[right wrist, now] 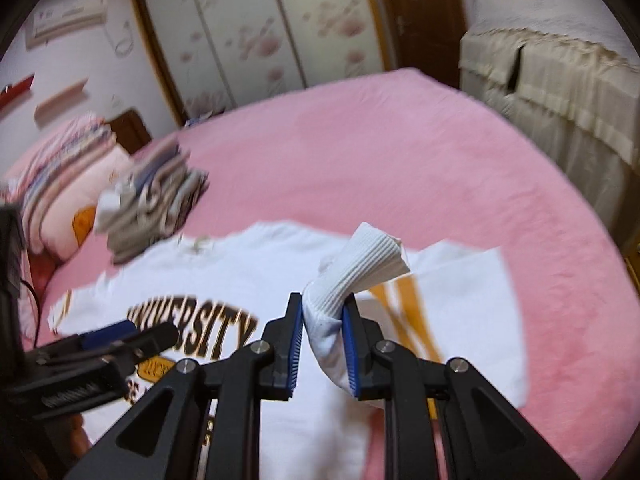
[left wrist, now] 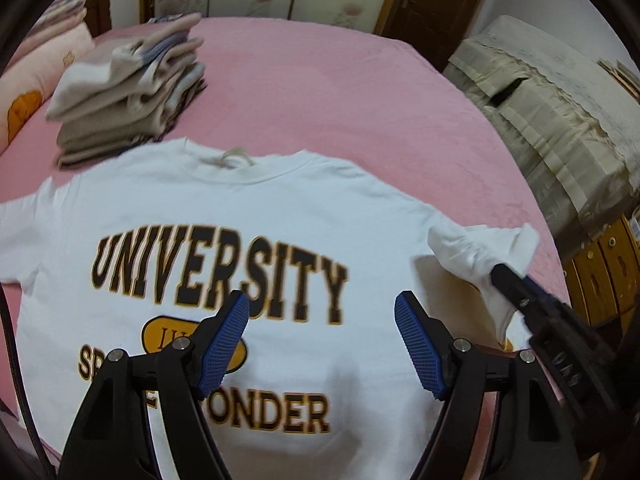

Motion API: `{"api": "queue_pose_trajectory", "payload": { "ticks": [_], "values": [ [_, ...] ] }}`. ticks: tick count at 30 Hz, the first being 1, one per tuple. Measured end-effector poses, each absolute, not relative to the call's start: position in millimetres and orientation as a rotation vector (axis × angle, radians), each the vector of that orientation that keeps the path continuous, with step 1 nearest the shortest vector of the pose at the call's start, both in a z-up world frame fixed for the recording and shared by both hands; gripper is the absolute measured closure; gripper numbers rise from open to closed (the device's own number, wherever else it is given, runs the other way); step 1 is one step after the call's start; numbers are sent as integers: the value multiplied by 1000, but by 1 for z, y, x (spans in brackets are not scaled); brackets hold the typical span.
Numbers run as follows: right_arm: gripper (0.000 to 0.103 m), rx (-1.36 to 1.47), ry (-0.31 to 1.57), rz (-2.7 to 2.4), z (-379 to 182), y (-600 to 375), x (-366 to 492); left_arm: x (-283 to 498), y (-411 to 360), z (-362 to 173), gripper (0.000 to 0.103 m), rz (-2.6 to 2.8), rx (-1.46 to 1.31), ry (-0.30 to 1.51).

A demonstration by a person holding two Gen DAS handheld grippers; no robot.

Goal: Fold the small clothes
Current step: 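Grasp the sleeve cuff with the right tool and fold it across the chest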

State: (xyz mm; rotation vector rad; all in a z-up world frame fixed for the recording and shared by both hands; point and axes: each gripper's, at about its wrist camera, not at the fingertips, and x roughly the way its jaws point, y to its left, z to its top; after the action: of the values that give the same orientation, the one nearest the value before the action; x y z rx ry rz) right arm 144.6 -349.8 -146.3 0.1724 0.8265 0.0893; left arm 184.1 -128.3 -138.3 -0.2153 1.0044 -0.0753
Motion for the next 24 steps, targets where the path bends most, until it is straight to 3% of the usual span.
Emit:
{"api": "queue_pose_trajectory", "payload": {
  "ticks": [6,10,24],
  "values": [
    [75,162,967,233,-187,-319,148,185,-110,-163,29,-63,-236,1040],
    [62,146,949,254,-181,-319,133,189,-108,-175,29,-82,-259,1063],
    [60,270,911,152,-168,-382,75,200,-127,-220,30,-266,-449,1175]
  ]
}}
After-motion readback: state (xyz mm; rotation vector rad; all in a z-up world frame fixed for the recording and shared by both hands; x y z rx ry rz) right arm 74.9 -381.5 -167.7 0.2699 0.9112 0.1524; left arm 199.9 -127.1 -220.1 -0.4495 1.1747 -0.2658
